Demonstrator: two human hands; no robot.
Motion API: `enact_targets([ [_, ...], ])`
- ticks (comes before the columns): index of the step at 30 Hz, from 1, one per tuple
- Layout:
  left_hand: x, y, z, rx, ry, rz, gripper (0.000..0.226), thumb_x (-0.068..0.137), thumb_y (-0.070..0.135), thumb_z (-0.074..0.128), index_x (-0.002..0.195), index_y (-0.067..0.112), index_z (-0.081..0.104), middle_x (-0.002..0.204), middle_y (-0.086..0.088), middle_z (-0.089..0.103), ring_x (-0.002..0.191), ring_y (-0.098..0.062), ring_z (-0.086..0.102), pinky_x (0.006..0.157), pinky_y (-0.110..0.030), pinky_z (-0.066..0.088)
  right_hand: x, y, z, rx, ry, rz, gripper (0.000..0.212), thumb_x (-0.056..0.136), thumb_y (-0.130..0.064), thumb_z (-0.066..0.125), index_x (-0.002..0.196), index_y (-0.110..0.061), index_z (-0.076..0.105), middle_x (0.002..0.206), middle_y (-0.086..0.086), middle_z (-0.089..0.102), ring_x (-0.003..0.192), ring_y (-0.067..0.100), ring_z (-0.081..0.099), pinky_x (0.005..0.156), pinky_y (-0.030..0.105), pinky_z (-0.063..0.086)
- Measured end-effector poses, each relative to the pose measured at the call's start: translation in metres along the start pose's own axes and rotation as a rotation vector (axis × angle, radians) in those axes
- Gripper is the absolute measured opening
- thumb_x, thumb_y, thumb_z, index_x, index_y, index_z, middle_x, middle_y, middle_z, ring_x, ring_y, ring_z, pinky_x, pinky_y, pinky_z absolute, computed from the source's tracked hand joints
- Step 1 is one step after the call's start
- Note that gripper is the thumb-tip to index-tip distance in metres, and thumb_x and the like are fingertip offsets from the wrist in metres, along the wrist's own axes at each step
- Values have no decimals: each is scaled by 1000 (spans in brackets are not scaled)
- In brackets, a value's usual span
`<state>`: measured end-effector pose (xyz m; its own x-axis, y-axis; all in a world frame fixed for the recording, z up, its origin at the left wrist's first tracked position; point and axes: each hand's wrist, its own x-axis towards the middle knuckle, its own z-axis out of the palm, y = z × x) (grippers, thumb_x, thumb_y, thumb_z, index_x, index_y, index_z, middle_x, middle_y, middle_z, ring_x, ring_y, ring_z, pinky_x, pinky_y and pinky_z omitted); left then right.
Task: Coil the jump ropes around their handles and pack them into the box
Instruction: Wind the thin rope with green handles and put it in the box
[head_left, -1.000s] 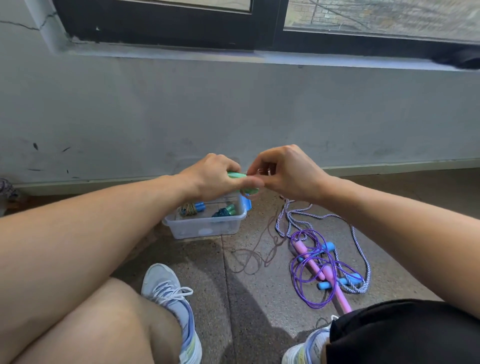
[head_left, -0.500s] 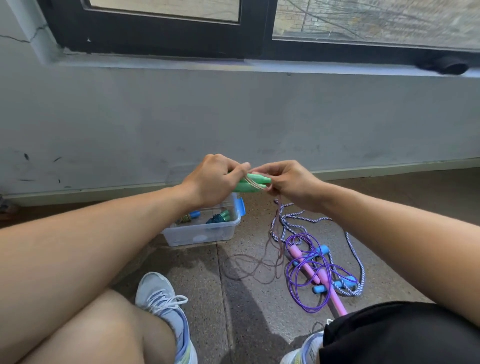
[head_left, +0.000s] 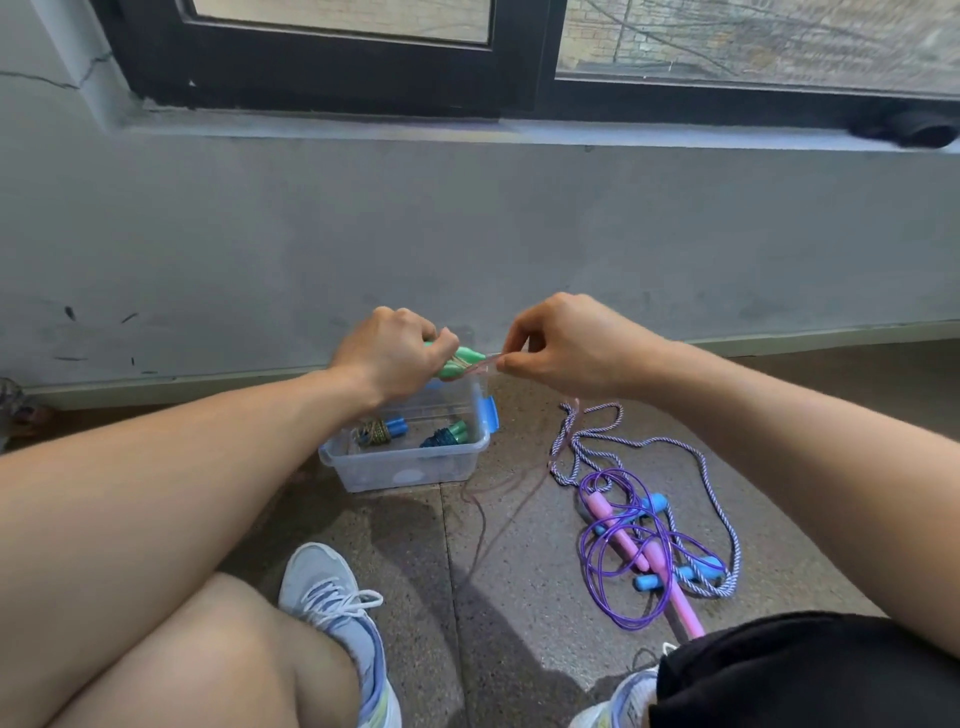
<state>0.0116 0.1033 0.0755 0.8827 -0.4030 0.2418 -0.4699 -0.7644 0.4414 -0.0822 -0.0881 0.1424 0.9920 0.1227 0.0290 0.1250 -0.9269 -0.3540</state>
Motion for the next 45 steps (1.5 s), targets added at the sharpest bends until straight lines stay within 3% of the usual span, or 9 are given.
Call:
enact_targets([
  [6, -12, 30, -10, -300, -71, 243, 45, 86, 29, 47, 48, 11, 31, 44, 6, 26, 46, -11, 23, 47, -33, 24, 7, 28, -1, 760, 91, -21, 8, 83, -23, 80, 81, -16, 76, 66, 7, 49, 64, 21, 37, 55, 30, 33],
  [14, -12, 55, -8, -502, 95, 193, 52, 95, 31, 43, 47, 16, 30, 48, 2, 27, 47, -12, 26, 50, -36, 25, 9, 31, 31, 1360, -85, 191, 9, 92, -12, 62, 85, -14, 66, 62, -2, 57, 49, 7, 46, 49, 20, 36],
  [18, -9, 40, -2, -419, 210, 28, 68, 104, 45, 38, 51, 2, 39, 47, -5, 37, 48, -20, 35, 53, -41, 32, 4, 24, 52, 1132, -91, 205, 24, 102, -17, 53, 81, -18, 63, 55, -8, 56, 45, 6, 40, 45, 20, 31],
  [21, -5, 34, 0, -335, 277, -66, 62, 106, 40, 36, 55, 7, 43, 50, -3, 45, 51, -21, 41, 55, -38, 29, -2, 5, 57, 875, -139, 168, 24, 104, -27, 52, 119, -23, 70, 62, -5, 59, 46, 8, 41, 46, 22, 33],
  [24, -1, 25, 4, -272, 279, -178, 35, 106, 34, 34, 86, 14, 53, 76, -5, 62, 72, -28, 53, 63, -36, 36, -6, -12, 54, 494, -196, 107, 34, 105, -25, 48, 136, -15, 58, 72, 0, 67, 41, 6, 48, 47, 23, 44],
  [31, -4, 25, -1, -144, 220, -143, 24, 102, 20, 30, 112, 21, 52, 79, -4, 61, 76, -32, 57, 63, -36, 41, -11, -26, 21, 280, -230, 101, 23, 99, -29, 53, 90, -15, 69, 66, 1, 73, 47, 16, 65, 48, 22, 47],
  [37, -3, 40, -13, -109, 47, 114, 27, 100, 16, 34, 118, 23, 52, 64, 1, 54, 63, -26, 52, 58, -35, 33, -5, -12, -12, -268, -67, -53, 35, 86, -58, 63, 62, -34, 57, 58, -6, 58, 56, 8, 50, 54, 28, 37],
  [41, -2, 40, -24, -149, -83, 206, 27, 101, 16, 34, 118, 25, 54, 60, 2, 53, 55, -15, 48, 53, -35, 32, -3, 12, -32, 57, -135, -52, 44, 68, -62, 80, 65, -19, 67, 53, -6, 53, 50, 10, 39, 49, 25, 32],
  [45, -10, 51, -25, -98, -232, 275, 33, 101, 18, 35, 127, 30, 51, 58, 2, 50, 52, -11, 46, 51, -32, 31, -1, 26, -30, 428, -249, -100, 30, 70, -40, 80, 81, -13, 75, 62, 5, 57, 59, 15, 46, 54, 28, 39],
])
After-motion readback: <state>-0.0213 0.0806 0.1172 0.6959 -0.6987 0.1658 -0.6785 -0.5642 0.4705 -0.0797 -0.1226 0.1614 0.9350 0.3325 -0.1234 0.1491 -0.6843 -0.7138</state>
